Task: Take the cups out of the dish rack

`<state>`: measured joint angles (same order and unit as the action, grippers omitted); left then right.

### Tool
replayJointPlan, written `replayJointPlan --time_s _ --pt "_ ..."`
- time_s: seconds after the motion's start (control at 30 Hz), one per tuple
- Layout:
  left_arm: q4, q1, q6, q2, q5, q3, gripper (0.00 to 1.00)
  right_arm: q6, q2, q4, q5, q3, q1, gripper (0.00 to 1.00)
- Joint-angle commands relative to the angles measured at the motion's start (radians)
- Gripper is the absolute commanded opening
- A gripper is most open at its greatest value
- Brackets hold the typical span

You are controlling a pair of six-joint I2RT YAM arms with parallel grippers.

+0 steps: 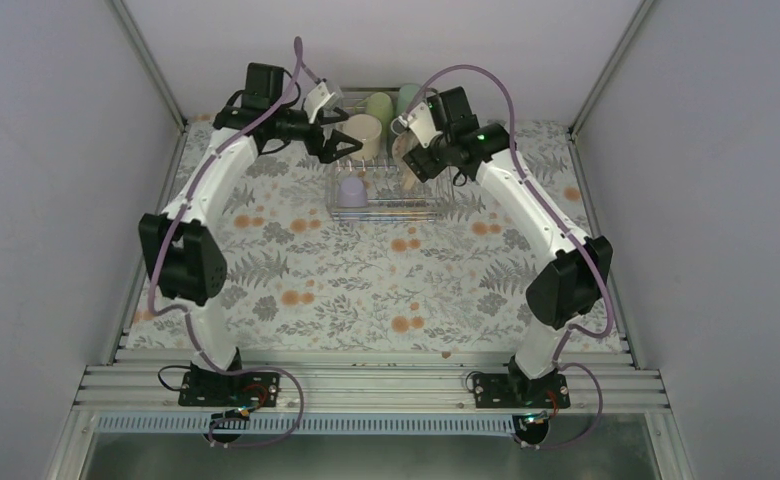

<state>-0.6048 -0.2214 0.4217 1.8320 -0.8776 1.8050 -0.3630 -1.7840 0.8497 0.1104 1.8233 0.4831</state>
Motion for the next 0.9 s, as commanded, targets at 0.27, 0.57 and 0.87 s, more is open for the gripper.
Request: replayJointPlan --time_s 0.27,0.57,0.87 --pt "-0.190 -0.008 -0.047 0.305 -0.392 0.292 1.00 0.025 0.050 -0.046 -0.062 0.162 0.000 0.13" --pt "-0.304 -0.056 -0.073 0.538 -0.537 0.606 1.00 0.048 0.014 -0.022 -0.121 0.244 -0.003 0.13" --pt "-0.095 -0.062 -0.295 0.598 -0.655 0.649 1.00 0.058 -0.014 -0.012 -0.142 0.287 -0.006 0.13"
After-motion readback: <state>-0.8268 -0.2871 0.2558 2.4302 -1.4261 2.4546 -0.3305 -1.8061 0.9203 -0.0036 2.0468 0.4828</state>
